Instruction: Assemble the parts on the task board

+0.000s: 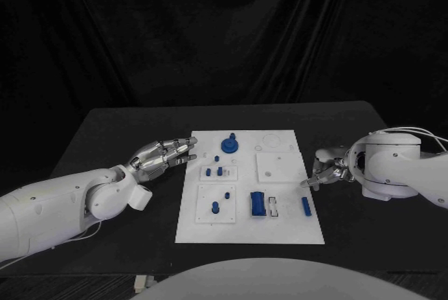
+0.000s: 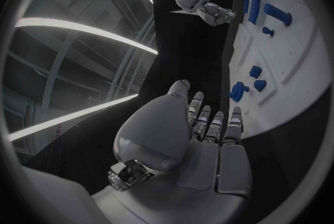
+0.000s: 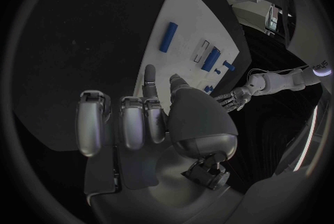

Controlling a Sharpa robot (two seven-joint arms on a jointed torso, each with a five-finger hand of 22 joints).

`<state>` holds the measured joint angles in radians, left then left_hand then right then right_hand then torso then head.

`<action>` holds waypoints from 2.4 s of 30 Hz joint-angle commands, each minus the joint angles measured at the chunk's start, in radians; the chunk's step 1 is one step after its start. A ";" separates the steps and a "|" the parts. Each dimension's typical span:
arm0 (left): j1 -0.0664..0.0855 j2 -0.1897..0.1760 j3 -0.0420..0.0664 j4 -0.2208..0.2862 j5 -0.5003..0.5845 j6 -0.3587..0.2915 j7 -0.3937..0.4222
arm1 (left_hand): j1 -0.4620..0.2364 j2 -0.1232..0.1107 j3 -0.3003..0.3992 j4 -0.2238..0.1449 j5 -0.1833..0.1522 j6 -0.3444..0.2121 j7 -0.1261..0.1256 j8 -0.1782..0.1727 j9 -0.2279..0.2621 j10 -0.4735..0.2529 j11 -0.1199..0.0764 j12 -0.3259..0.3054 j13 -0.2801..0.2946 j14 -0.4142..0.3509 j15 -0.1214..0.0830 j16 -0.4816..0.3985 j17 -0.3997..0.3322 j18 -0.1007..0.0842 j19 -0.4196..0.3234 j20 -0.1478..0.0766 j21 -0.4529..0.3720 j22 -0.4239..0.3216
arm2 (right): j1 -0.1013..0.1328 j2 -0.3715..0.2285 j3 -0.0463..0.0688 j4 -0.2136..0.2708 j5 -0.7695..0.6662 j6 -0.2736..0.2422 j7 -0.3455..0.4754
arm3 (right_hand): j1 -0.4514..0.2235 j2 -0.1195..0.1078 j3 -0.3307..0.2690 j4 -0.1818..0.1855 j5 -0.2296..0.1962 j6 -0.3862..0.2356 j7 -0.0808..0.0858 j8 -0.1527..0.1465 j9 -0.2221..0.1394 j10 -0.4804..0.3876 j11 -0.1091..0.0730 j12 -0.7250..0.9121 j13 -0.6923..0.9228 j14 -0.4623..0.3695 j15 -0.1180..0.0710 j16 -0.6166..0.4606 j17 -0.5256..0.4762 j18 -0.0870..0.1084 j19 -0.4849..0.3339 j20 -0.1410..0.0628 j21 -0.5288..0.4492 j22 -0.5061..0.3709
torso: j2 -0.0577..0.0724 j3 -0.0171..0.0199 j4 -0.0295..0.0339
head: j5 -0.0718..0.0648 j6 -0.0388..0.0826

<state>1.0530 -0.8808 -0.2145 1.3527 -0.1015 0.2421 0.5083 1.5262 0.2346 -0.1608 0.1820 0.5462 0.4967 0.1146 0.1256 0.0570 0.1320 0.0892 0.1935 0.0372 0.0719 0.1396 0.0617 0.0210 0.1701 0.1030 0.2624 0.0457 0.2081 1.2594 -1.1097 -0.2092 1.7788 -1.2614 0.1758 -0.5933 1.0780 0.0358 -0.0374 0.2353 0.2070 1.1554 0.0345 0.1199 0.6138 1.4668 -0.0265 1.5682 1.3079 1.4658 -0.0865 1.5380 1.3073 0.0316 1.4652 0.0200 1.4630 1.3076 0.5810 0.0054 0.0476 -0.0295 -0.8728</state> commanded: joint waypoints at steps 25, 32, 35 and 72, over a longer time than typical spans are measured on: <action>-0.003 0.005 0.001 -0.004 0.004 0.018 0.004 | 0.002 0.001 0.007 -0.002 0.001 -0.006 0.004 0.004 -0.001 0.004 0.009 0.005 0.001 -0.001 0.003 0.004 0.001 0.012 0.008 0.004 0.007 -0.001 | -0.101 0.025 0.001 0.002 -0.058 0.016 -0.029 | 0.081 -0.009 0.000 -0.066 0.050 -0.027 0.000 0.000 0.020 0.104 -0.012 0.003 0.263 0.076 -0.013 -0.032 0.114 0.006 0.043 -0.009 -0.036 0.213 | 0.000 0.0000 0.0001 | 0.002 0.000; -0.004 0.005 0.001 -0.005 0.004 0.019 0.003 | 0.002 0.001 0.007 -0.002 0.001 -0.006 0.004 0.004 -0.001 0.004 0.009 0.005 0.001 -0.001 0.003 0.004 0.001 0.012 0.008 0.004 0.007 -0.001 | -0.119 0.031 0.001 0.005 -0.073 -0.028 -0.023 | 0.180 -0.010 0.054 -0.148 0.210 -0.067 0.010 -0.031 -0.008 0.104 -0.004 0.003 0.263 0.076 -0.007 -0.036 0.106 0.007 0.041 -0.003 -0.043 0.211 | 0.000 0.0000 0.0000 | 0.002 0.000; -0.005 0.007 0.001 -0.006 0.004 0.020 0.003 | 0.002 0.001 0.007 -0.002 0.001 -0.006 0.004 0.004 -0.001 0.004 0.009 0.005 0.001 -0.001 0.003 0.004 0.001 0.012 0.008 0.004 0.007 -0.001 | -0.122 0.031 0.001 0.009 -0.075 -0.065 -0.013 | 0.226 -0.008 0.087 -0.190 0.244 -0.069 0.012 -0.034 -0.016 0.104 -0.002 0.003 0.263 0.076 -0.005 -0.036 0.107 0.007 0.042 -0.001 -0.042 0.212 | 0.000 0.0002 0.0000 | 0.003 0.000; -0.008 0.005 0.001 -0.004 0.004 0.022 -0.005 | 0.002 0.001 0.009 -0.003 0.002 -0.006 0.005 0.004 0.000 0.007 0.011 0.009 0.002 -0.001 0.002 0.004 0.001 0.012 0.008 0.004 0.007 -0.001 | -0.096 0.082 0.001 0.035 0.496 -0.211 0.100 | 0.094 -0.035 0.442 -0.396 0.381 -0.118 0.059 -0.025 -0.106 0.104 0.039 0.003 0.263 0.075 0.031 -0.032 0.107 0.010 0.035 0.032 -0.053 0.208 | 0.000 0.0000 0.0000 | 0.013 0.000</action>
<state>1.0468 -0.8768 -0.2145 1.3464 -0.1015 0.2496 0.4950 1.5263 0.2346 -0.1580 0.1792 0.5461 0.4931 0.1182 0.1255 0.0570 0.1386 0.0958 0.1973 0.0375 0.0718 0.1395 0.0616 0.0207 0.1701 0.1066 0.2661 0.0496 0.2076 1.1661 -1.0301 -0.2084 1.8193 -0.8087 -0.0439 -0.4811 1.1782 0.0016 0.2391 -0.0018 0.5909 1.0342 0.0915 0.0913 0.5071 1.4649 0.0111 1.5681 1.3073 1.4649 -0.0585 1.5063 1.3073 0.0316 1.4651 0.0450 1.4134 1.3073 0.5811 0.0054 0.0476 -0.0161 -0.8728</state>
